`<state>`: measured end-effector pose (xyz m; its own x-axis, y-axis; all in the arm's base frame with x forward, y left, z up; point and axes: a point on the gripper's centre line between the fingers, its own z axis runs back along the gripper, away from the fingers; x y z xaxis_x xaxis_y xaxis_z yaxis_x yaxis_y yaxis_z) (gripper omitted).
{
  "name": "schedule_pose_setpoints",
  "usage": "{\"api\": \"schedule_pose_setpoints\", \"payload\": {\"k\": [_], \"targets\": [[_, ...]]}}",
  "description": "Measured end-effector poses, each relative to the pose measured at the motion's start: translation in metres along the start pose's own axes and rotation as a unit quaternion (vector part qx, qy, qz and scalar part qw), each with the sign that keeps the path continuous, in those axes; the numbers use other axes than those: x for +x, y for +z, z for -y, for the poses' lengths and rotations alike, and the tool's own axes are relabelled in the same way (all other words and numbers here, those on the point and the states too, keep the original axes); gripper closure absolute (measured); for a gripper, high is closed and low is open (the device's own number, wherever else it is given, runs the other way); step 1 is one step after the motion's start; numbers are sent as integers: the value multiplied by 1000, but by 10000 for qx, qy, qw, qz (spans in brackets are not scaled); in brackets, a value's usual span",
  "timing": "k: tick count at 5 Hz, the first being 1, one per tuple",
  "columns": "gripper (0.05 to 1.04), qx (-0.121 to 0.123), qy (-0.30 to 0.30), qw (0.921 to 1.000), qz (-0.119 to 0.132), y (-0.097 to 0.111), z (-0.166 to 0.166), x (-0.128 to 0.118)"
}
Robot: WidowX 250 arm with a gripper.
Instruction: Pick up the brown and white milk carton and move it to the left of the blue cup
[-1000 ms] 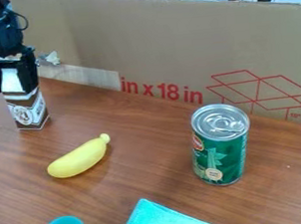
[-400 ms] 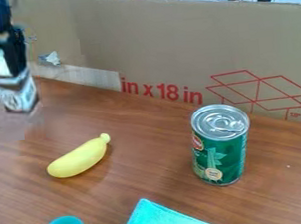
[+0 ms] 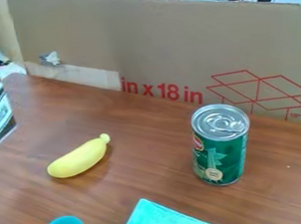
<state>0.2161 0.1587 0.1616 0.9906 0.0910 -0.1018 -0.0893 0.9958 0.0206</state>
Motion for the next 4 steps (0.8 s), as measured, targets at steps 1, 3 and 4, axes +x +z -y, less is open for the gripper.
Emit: {"api": "schedule_pose_setpoints", "payload": {"k": [1,3,4], "targets": [[249,36,-389,9976,-577,-15,22,-40],[249,-27,-1287,9904,-502,-31,61,-93],[249,-480,-1877,9809,-177,-50,74,-79]]}}
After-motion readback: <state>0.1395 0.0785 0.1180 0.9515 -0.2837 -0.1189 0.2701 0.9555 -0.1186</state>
